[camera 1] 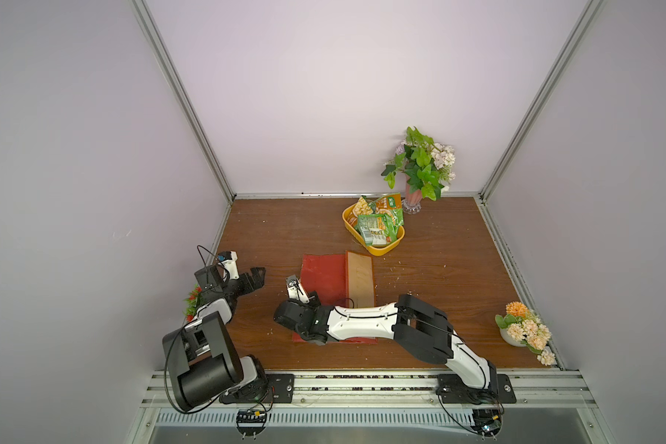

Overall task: Place the condiment packets inside the bag
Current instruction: Pick up the paper bag from the center of the board.

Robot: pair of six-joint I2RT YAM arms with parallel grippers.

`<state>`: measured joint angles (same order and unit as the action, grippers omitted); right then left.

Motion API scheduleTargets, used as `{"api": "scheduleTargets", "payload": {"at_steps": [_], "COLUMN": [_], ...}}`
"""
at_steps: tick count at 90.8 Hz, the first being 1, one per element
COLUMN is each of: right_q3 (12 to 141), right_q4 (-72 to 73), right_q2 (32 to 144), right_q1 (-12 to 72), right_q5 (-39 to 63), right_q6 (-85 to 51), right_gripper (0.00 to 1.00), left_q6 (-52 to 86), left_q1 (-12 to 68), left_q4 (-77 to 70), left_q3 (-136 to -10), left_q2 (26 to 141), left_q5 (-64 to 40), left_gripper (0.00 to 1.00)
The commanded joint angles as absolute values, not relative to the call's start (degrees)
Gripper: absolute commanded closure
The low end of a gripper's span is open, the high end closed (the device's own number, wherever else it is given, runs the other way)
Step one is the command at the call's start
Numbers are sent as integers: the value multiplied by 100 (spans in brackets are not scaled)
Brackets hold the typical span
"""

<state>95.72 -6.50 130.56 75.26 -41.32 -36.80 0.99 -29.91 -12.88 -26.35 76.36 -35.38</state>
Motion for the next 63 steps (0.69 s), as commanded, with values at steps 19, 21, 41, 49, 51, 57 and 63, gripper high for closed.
{"api": "scheduleTargets", "payload": {"at_steps": [19, 21, 41, 49, 51, 57, 63], "right_q3": [9099, 9005, 8184, 8076, 8029, 7877, 7740], "right_q4": [-26, 77, 1248, 1404, 1465, 1686, 1910], "right_q2": [12262, 12140, 11061, 10737, 10636, 10396, 10164], "right_q1": [7540, 7541, 7533, 7540, 7534, 7532, 7532], "right_q5": [-4386, -4368, -3745, -3603, -3581, -3484, -3392], "right_q6": [-3451, -3385, -2565, -2355, -2303, -2165, -2026], "right_gripper": [100, 100, 100, 100, 100, 100, 100], "left_q6": [8, 9, -22, -191, -250, -456, -703], "left_q1": [-3067, -3067, -3070, -3067, -3067, -3068, -3067], "left_q4": [-1281, -1267, -941, -437, -252, 245, 870], "left_q3": [-2727, -2730, -2782, -3027, -3119, -3405, -3694], "left_q2": [7644, 7635, 7359, 7234, 7192, 7075, 7001], "left_q5": [-3629, -3647, -4236, -4703, -4843, -5194, -5641], "left_gripper": [0, 0, 0, 0, 0, 0, 0]}}
